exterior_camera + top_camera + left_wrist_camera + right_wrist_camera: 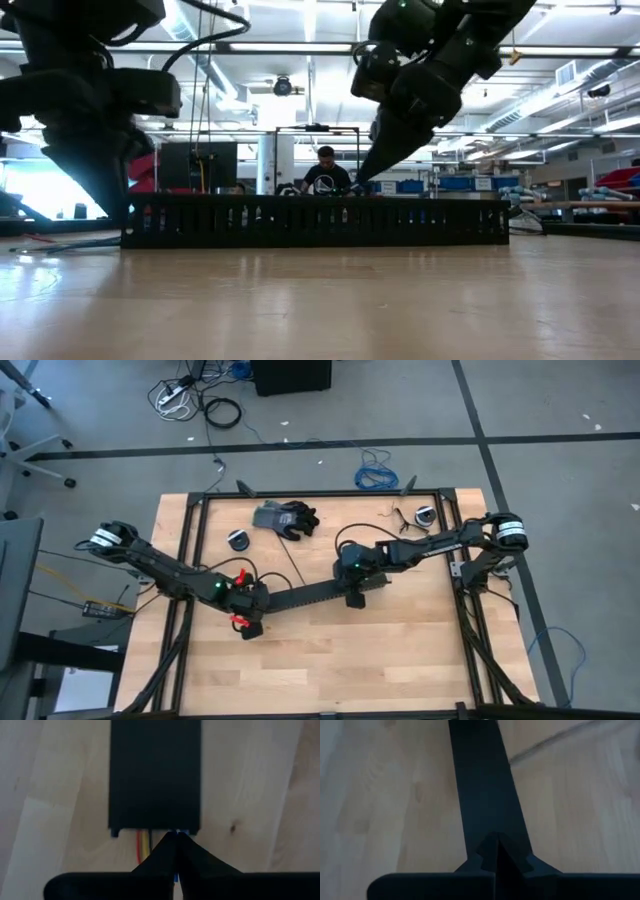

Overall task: Ziptie cables
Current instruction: Close the black cable duct with the cover

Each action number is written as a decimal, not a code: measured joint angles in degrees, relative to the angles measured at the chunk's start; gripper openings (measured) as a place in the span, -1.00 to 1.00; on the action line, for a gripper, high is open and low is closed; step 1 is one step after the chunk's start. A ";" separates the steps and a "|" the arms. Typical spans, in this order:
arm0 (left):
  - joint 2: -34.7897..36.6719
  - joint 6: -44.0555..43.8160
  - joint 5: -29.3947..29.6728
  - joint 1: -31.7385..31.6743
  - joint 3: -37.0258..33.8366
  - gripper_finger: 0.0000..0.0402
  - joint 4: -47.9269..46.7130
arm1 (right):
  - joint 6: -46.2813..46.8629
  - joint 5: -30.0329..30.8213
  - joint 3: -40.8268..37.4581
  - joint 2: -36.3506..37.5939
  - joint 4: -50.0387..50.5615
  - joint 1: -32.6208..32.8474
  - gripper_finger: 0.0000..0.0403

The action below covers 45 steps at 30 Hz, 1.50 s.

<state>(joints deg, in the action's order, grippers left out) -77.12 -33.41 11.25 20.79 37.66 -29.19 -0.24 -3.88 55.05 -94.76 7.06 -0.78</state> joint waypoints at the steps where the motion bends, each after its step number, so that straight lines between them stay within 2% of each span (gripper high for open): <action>1: -0.43 -0.01 -0.02 -0.06 -0.06 -1.00 -0.15 | -0.01 -0.44 0.08 -0.27 -1.10 -0.09 -1.00; 10: -5.79 1.77 -1.33 -0.68 -0.08 -1.00 3.65 | -0.08 -1.09 0.08 -3.07 -3.21 -0.41 -1.00; 13: -6.74 1.92 -2.16 -0.93 -0.04 -1.00 4.07 | 0.18 -3.64 0.15 -5.10 -4.80 -0.86 -1.00; 22: -7.41 2.25 -2.93 -1.30 0.08 -1.00 3.87 | 0.82 -6.81 0.17 -7.84 -8.27 -1.11 -1.00; 28: -7.21 2.23 -2.94 -1.32 0.55 -1.00 2.71 | 0.41 -6.06 0.17 -7.60 -8.10 -1.05 -1.00; 33: -6.46 1.68 1.47 -1.35 4.29 -1.00 -6.89 | 0.44 -6.37 0.19 -7.62 -7.82 -1.27 -1.00; 39: -6.28 -4.75 0.54 -1.32 9.52 -1.00 -29.29 | 0.58 -4.45 0.26 -7.60 -6.23 -1.50 -1.00; 42: -5.39 -9.08 5.38 -1.20 11.19 -1.00 -38.43 | 0.83 -2.12 0.21 -7.60 -6.09 -2.22 -1.00; 45: -2.15 -10.30 9.03 -1.21 12.64 -1.00 -39.58 | 1.06 -1.27 0.17 -7.60 -5.58 -3.88 -1.00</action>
<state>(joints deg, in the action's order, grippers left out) -79.27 -43.70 20.28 19.57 50.30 -68.77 0.82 -5.15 55.22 -102.37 1.48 -4.66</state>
